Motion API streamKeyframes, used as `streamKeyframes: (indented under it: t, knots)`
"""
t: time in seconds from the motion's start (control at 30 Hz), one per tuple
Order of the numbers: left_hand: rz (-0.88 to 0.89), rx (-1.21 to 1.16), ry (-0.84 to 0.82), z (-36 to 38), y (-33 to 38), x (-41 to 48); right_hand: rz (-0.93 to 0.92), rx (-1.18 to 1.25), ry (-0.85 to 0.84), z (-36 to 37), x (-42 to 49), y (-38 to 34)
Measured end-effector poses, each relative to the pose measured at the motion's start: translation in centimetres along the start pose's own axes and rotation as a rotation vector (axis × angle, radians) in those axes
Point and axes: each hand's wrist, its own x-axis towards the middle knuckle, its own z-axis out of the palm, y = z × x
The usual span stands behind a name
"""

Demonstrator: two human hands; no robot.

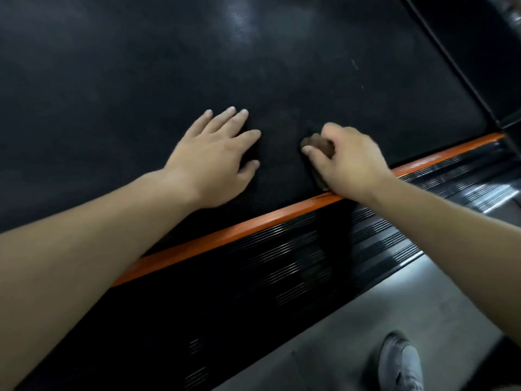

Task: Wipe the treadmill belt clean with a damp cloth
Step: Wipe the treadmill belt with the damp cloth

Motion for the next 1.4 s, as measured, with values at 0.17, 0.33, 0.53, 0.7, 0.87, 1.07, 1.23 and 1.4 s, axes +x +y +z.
streamKeyframes:
  t: [0.17, 0.33, 0.53, 0.7, 0.87, 1.07, 1.23, 1.4]
  knots:
    - [-0.097, 0.081, 0.045, -0.8, -4.5, -6.0, 0.219, 0.055, 0.175, 0.3, 3.2, -1.3]
    - [-0.127, 0.099, 0.058, -0.9, -5.3, -7.0, -0.036, 0.039, 0.154, 2.4, 2.4, -7.5]
    - [-0.181, 0.087, 0.081, -1.1, -6.1, -8.5, 0.007, 0.021, 0.149, 0.5, 6.1, -3.2]
    - [-0.233, 0.12, 0.106, -1.1, -6.1, -8.6, -0.199, 0.126, 0.12, 2.9, 3.2, -10.2]
    - [-0.295, 0.141, 0.134, -2.1, -8.7, -11.0, -0.38, 0.072, 0.03, 1.8, 4.7, -9.1]
    - [-0.325, 0.113, 0.193, -1.9, -9.4, -12.6, -0.209, 0.181, 0.084, 3.5, 1.4, -13.1]
    - [-0.309, 0.109, 0.194, -2.0, -9.5, -12.8, -0.425, 0.111, -0.075, 1.4, 0.0, -11.0]
    - [-0.315, 0.122, 0.215, -1.8, -9.3, -12.6, 0.204, -0.068, 0.065, -0.5, 0.6, -3.9]
